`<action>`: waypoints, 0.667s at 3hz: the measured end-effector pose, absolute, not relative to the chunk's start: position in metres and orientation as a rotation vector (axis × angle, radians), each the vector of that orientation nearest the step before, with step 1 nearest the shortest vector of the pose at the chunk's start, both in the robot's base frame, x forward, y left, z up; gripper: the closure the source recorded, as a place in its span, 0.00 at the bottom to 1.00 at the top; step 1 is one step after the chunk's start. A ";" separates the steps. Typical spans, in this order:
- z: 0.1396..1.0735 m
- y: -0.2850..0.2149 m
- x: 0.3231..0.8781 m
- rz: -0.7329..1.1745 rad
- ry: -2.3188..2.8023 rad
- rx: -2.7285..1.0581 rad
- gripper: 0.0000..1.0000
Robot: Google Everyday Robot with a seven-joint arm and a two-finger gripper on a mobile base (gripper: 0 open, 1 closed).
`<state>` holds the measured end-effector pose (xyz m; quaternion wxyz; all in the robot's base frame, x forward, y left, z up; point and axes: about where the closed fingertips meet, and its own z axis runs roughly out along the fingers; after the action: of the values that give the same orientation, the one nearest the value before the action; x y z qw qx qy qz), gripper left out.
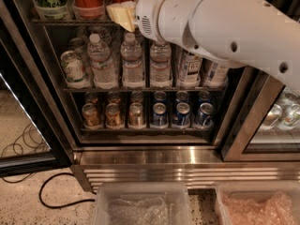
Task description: Pick coke can from top shelf of fridge
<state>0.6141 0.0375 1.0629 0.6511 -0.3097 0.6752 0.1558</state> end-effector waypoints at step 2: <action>1.070 0.033 0.616 0.333 1.522 -0.671 0.38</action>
Offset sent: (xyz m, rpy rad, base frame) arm 0.0080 -0.0059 0.0115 0.0354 -0.0321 -0.0595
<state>0.6164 0.0330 1.0698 0.6614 -0.2966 0.6729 0.1474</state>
